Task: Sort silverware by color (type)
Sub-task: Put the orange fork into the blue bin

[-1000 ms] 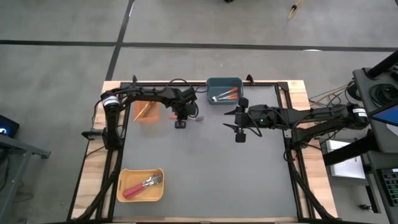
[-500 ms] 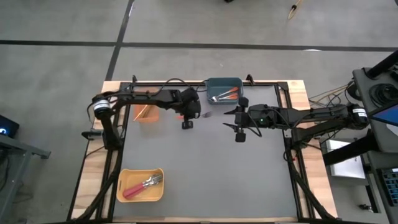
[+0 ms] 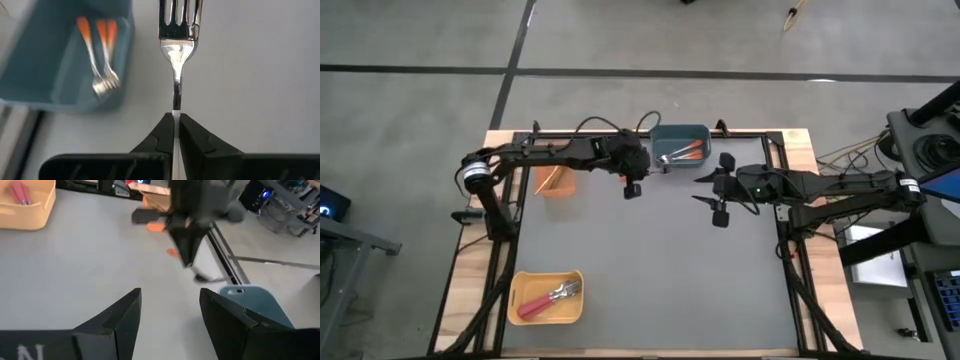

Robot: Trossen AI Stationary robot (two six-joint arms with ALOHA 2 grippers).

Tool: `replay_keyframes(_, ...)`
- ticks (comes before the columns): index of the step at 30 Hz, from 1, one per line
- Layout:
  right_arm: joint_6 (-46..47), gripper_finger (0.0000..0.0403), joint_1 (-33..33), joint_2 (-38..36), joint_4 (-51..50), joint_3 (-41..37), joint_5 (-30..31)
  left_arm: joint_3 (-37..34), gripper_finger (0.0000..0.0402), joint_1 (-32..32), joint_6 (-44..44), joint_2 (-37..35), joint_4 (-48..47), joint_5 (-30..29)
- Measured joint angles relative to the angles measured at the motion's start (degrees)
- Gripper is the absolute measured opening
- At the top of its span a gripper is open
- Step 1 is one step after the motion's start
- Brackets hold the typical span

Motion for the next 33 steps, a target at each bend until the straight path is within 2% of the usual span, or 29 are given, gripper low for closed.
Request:
replay_keyframes(15, 1.68, 0.0194, 0.02, -0.78, -1.73, -0.16, -0.02, 15.86, 0.0, 0.93, 3.0, 6.36, 1.74, -2.09)
replay_keyframes(20, 3.08, 0.0194, 0.02, -0.76, -1.07, -2.08, 0.4, 19.31, 0.0, 1.47, 7.34, 8.9, 2.56, -2.06)
replay_keyframes(29, 6.61, 0.0194, -0.15, -0.76, 0.18, -5.9, 16.08, 27.61, 0.0, 4.69, 11.36, 15.6, 1.57, -0.98)
replay_keyframes(33, 6.15, 0.0194, -0.26, -1.09, 3.43, -4.34, 18.08, 33.31, 0.0, 6.23, 13.34, 19.94, -0.51, -0.25)
